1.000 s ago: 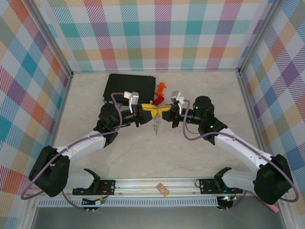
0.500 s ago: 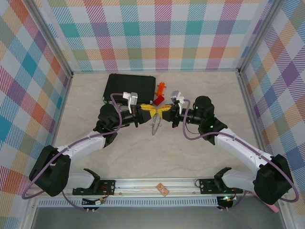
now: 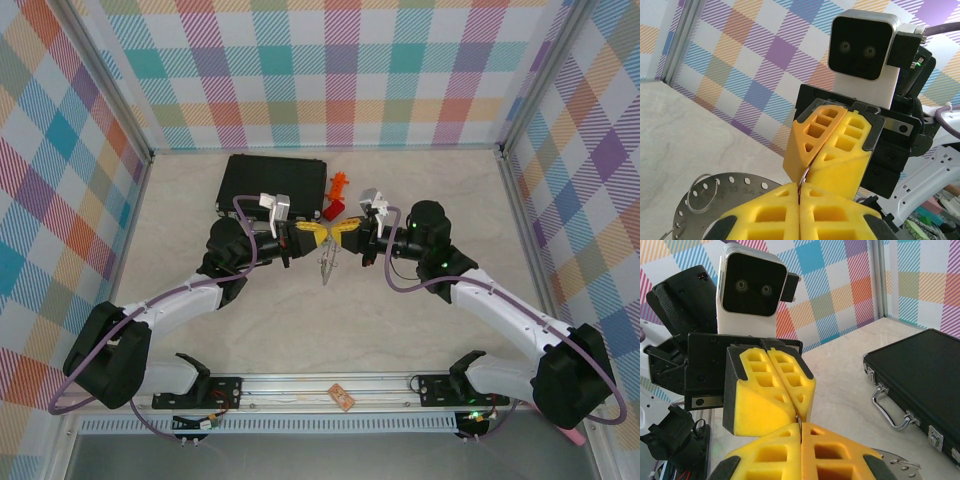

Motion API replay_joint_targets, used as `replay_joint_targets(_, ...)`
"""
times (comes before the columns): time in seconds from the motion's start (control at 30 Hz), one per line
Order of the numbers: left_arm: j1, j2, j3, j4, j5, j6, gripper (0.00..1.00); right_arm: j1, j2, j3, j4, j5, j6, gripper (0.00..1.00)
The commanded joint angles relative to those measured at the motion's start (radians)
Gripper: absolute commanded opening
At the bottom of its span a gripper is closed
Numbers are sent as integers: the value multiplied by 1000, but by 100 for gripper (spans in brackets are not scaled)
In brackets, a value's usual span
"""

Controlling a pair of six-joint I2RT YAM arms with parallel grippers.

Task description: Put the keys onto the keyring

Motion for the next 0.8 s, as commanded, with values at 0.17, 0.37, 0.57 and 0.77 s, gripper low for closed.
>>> replay_joint_targets(0.17,2,-12,7,38,5,34,0,-4,-5,39,-2,-9,-4,14)
replay_joint_targets(0.37,2,-27,15,-24,-19,87,0,-5,-32,38,-100,39,-31,35)
replay_joint_targets(0.57,2,-67,34,-203,-50,223,0,-13,-75,58,-241,125,-77,37)
replay_joint_targets(0.77,2,-79,39,-285,-76,309,0,-13,-44,161,-439,113,-133,36)
